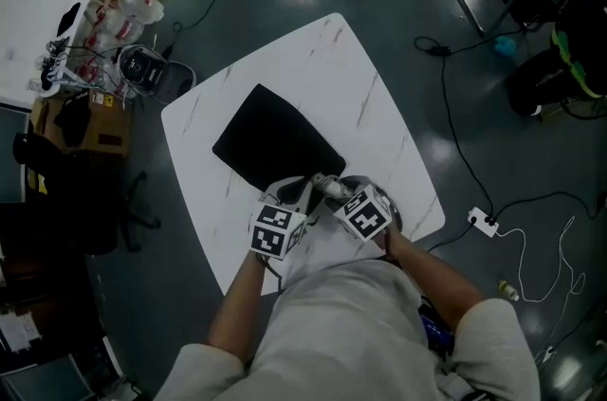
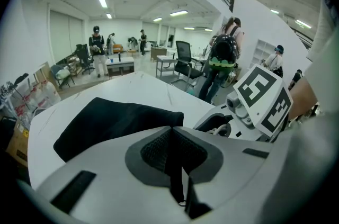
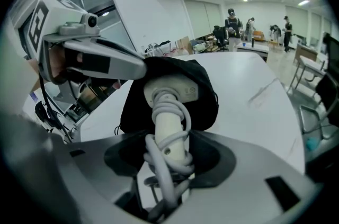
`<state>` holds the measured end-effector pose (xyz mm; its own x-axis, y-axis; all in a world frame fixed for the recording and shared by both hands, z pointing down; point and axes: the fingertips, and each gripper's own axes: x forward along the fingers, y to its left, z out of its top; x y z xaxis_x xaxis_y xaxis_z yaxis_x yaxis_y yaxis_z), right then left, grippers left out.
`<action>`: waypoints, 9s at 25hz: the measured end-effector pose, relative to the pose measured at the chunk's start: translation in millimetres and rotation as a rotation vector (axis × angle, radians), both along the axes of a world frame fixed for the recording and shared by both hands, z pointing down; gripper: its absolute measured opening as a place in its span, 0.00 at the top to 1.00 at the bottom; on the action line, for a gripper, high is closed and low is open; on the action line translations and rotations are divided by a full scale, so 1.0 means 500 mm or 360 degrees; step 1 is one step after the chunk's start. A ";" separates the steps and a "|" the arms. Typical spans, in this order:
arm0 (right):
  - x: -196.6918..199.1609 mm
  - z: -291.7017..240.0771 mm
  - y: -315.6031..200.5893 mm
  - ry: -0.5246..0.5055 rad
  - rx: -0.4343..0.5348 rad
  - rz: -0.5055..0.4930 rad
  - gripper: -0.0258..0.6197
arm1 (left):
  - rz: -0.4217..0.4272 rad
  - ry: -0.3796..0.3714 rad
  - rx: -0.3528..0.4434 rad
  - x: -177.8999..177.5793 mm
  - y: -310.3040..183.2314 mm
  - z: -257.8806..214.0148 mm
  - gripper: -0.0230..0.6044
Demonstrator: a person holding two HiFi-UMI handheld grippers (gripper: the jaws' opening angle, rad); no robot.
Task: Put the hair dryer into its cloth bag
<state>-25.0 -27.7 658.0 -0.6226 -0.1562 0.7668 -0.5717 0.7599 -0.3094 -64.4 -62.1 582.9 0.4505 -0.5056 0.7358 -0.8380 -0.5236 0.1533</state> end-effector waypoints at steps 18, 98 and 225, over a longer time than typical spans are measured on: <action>-0.028 0.000 -0.030 -0.0060 -0.0015 0.0083 0.59 | -0.0031 0.0106 -0.0018 0.021 0.021 -0.005 0.94; 0.098 -0.067 -0.046 -0.0148 0.0394 0.0044 0.54 | -0.0132 -0.0022 0.0146 -0.026 0.076 0.045 0.94; -0.013 -0.241 -0.075 -0.0264 0.0574 0.0298 0.92 | -0.0680 0.0050 0.0390 -0.253 0.097 -0.118 0.94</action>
